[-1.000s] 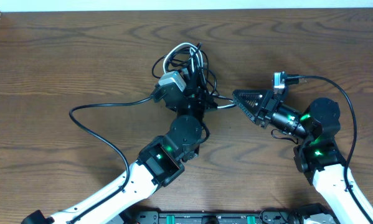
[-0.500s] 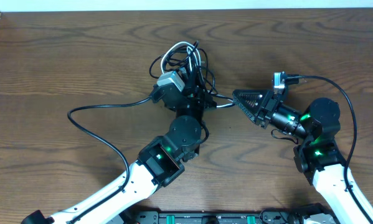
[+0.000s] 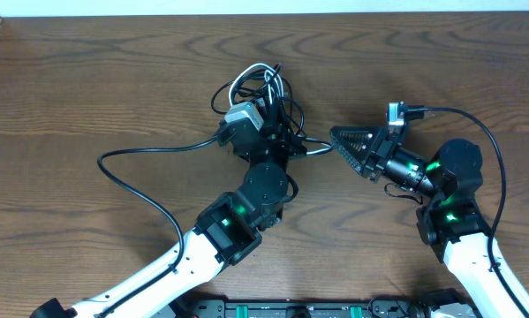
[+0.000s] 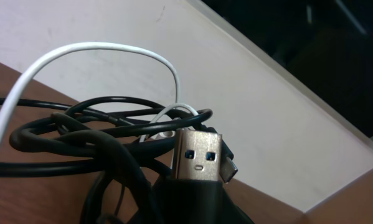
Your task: Untangle cables
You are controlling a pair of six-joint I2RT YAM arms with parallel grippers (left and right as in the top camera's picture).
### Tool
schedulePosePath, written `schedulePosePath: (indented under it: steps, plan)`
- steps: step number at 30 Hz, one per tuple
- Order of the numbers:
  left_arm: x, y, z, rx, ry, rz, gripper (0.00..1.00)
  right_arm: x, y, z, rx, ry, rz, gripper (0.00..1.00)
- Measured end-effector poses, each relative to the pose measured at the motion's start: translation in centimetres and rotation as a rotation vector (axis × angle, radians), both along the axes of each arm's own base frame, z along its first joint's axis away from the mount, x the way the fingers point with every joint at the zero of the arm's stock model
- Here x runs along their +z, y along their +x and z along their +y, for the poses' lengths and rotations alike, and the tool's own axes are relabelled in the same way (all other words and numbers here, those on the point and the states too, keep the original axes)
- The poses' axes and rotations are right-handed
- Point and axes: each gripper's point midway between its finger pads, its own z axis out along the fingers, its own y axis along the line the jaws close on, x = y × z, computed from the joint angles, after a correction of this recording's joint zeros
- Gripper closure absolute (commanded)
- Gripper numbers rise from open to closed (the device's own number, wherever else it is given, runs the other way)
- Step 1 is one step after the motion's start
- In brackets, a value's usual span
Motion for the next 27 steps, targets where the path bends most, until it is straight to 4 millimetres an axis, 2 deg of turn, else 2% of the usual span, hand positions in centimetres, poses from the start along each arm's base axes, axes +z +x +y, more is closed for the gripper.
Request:
schedulePosePath:
  steps: [6,12,16,19,24,27]
  plan:
    - [-1.5,0.0,1.3,0.077,-0.073,0.058,0.92,3.7,-0.2,0.0,0.001,0.021,-0.220,0.41]
    - [-2.0,-0.1,2.8,0.185,-0.342,0.075,0.92,6.2,-0.7,-0.2,-0.018,-0.031,-0.495,0.43]
    - [-2.0,-0.1,3.1,0.206,-0.490,0.075,0.92,6.3,-0.7,-0.2,-0.024,-0.062,-0.561,0.46]
    - [-2.4,-0.1,3.0,0.208,-0.527,0.091,0.92,6.3,-0.7,-0.2,-0.026,-0.073,-0.582,0.46]
    - [-5.2,-0.6,2.3,0.173,-0.451,0.205,0.92,6.3,-0.7,-0.2,-0.029,-0.085,-0.602,0.47]
    - [-6.6,-1.0,1.1,0.109,-0.428,0.282,0.92,6.3,-0.7,-0.2,-0.032,-0.096,-0.621,0.46]
